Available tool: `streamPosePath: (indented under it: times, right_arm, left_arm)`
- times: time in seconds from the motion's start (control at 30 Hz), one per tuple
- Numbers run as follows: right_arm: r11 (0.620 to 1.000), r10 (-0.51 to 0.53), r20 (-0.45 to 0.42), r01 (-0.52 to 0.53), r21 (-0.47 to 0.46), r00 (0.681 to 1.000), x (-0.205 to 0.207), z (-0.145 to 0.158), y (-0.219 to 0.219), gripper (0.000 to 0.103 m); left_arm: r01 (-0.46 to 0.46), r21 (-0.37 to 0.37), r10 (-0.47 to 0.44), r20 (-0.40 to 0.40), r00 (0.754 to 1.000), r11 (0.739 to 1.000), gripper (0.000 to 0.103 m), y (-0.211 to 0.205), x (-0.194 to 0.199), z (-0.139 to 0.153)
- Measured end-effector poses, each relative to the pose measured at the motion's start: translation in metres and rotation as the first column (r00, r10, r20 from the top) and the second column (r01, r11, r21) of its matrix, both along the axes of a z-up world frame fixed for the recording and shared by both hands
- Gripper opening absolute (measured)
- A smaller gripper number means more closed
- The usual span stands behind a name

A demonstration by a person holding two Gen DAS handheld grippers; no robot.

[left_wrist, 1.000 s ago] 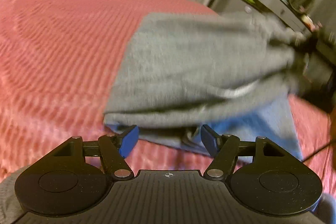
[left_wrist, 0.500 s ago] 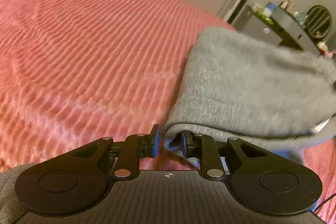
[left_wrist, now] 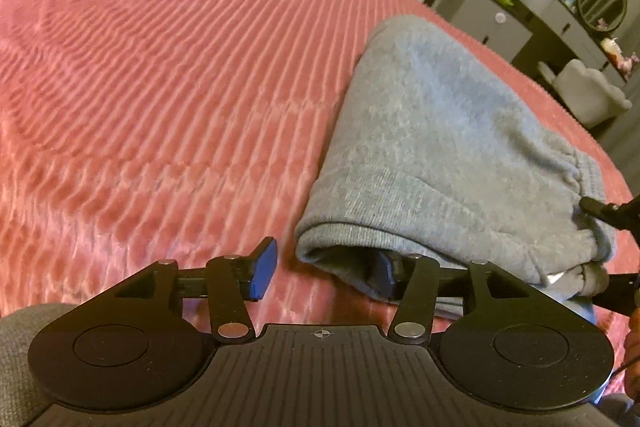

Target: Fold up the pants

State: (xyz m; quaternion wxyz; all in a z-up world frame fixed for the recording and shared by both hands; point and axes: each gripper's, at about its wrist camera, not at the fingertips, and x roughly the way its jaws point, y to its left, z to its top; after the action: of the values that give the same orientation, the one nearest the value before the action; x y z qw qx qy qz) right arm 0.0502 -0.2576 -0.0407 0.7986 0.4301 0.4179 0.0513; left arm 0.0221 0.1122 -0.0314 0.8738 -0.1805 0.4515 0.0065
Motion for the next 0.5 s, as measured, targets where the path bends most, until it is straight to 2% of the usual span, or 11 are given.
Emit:
streamPosePath:
  times: [0.07, 0.1, 0.13, 0.2, 0.23, 0.33, 0.43, 0.5]
  right_arm:
    - [1.0, 0.005, -0.003, -0.005, 0.002, 1.0, 0.002, -0.001, -0.002, 0.076]
    - [1.0, 0.01, 0.0, -0.01, -0.013, 1.0, 0.003, 0.001, 0.0, 0.057]
    - [0.999, 0.015, 0.01, -0.014, -0.05, 1.0, 0.001, 0.005, 0.002, 0.045]
    - [0.993, 0.041, 0.064, -0.034, -0.109, 0.997, 0.001, 0.02, 0.011, 0.042]
    - [0.99, 0.048, 0.094, -0.035, -0.134, 0.994, -0.001, 0.029, 0.013, 0.041]
    - [0.991, 0.036, 0.201, -0.008, -0.136, 0.979, -0.006, 0.054, 0.013, 0.04]
    - [0.99, 0.016, 0.266, 0.022, -0.14, 0.964, -0.009, 0.069, 0.008, 0.04]
    - [0.978, 0.042, 0.276, 0.018, -0.209, 0.96, -0.009, 0.079, 0.01, 0.04]
  left_arm:
    - [-0.011, -0.008, 0.011, -0.013, 1.0, 1.0, 0.058, 0.002, 0.003, -0.004]
    - [-0.017, -0.016, 0.016, -0.014, 1.0, 1.0, 0.058, -0.001, 0.008, -0.006]
    - [-0.019, -0.03, 0.019, -0.005, 1.0, 0.999, 0.057, -0.001, 0.009, -0.006]
    - [-0.013, -0.051, 0.014, 0.019, 1.0, 0.999, 0.05, 0.001, 0.009, -0.006]
    - [-0.008, -0.059, 0.01, 0.044, 0.999, 0.998, 0.04, 0.001, 0.007, -0.005]
    - [-0.023, -0.056, 0.027, 0.08, 0.996, 0.998, 0.034, -0.001, 0.002, 0.0]
    - [-0.035, -0.066, 0.042, 0.114, 0.993, 0.997, 0.031, 0.002, -0.002, 0.004]
    - [-0.015, -0.08, 0.026, 0.139, 0.99, 0.997, 0.032, 0.004, -0.006, 0.007]
